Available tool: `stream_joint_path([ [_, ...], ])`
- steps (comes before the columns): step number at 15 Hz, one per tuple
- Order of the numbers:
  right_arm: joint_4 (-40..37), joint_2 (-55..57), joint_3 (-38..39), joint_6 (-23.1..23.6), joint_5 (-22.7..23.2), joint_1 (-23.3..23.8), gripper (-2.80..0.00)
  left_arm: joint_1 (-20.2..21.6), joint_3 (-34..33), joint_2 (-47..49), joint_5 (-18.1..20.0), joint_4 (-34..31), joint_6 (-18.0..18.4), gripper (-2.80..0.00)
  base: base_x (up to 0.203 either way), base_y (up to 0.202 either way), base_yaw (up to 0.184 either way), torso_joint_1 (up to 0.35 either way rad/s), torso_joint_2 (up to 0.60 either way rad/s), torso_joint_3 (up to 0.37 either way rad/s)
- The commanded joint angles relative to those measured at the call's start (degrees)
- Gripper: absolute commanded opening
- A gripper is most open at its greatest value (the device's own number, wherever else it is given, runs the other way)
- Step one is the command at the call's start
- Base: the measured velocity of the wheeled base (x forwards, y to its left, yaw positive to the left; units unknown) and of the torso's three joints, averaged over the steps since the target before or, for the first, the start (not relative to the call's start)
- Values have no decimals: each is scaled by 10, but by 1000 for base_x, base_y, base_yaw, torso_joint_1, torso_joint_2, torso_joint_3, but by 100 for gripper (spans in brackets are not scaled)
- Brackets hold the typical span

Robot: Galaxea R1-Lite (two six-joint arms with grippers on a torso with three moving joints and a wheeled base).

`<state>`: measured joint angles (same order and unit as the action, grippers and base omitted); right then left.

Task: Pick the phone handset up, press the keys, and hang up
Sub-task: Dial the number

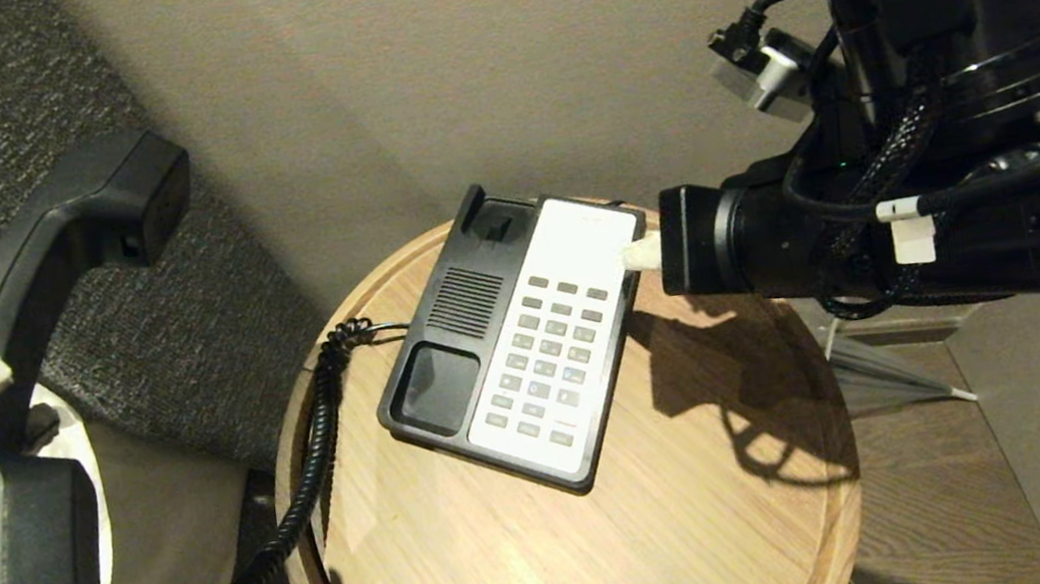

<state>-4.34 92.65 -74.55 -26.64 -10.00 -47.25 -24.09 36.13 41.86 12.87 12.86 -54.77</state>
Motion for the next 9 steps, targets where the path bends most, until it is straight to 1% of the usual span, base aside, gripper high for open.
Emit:
stream_joint_path([
  [1, -7, 5, 0, -3, 0, -22, -280, 0, -4, 0, 1, 1, -3, -280, 0, 0, 0, 0, 0, 0],
  [9, -10, 26, 10, -3, -1, -39, -280, 0, -11, 0, 2, 1, -3, -280, 0, 0, 0, 0, 0, 0],
])
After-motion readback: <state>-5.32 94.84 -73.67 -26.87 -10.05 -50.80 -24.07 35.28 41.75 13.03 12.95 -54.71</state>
